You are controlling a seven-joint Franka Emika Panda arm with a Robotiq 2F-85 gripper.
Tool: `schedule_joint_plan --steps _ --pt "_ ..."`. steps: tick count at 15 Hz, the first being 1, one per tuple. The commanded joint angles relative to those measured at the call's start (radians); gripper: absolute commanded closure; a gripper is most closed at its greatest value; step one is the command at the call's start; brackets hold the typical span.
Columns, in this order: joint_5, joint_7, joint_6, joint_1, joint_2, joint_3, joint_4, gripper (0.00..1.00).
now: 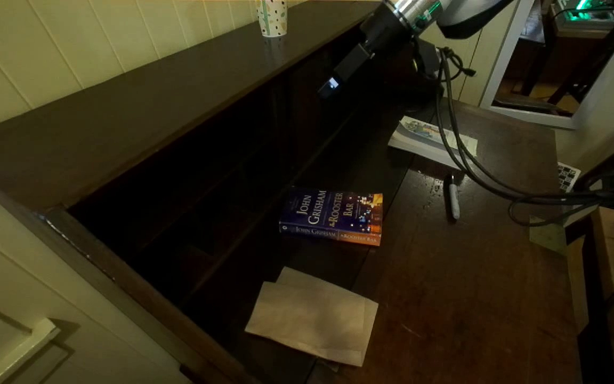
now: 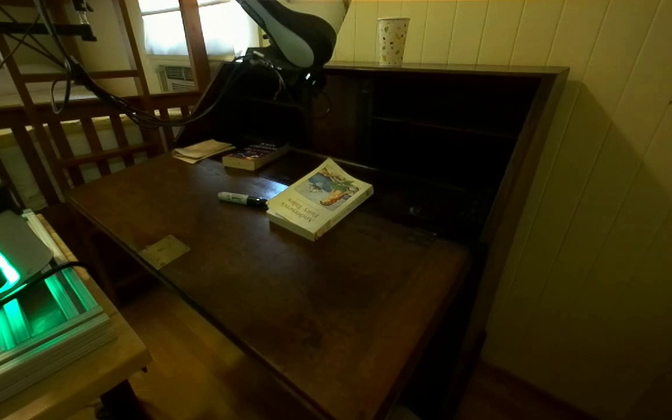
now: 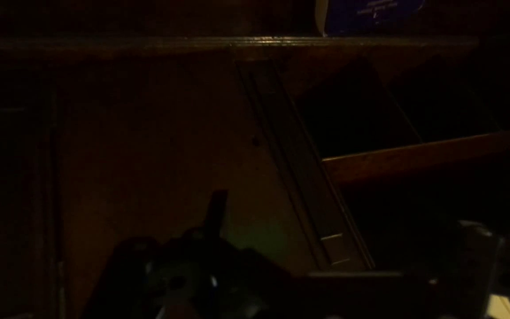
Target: Move the two books
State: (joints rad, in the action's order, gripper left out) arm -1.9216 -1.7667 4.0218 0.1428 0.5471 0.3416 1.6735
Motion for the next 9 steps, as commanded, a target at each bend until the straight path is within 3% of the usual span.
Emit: schedule_joint_plan --steps 1,4,6,9 --pt "-0.122 -0.097 -0.096 -0.072 -0.116 0.076 0.079 0.00" --pt "-0.206 -0.144 -0.247 -0.136 -0.195 0.144 0.126 0.00" --pt "-0.326 -0.237 -0.311 -0.205 -0.231 0.212 0.147 0.00" --pt "-0.550 -0.447 -0.297 -0.337 -0.250 0.350 0.135 0.00"
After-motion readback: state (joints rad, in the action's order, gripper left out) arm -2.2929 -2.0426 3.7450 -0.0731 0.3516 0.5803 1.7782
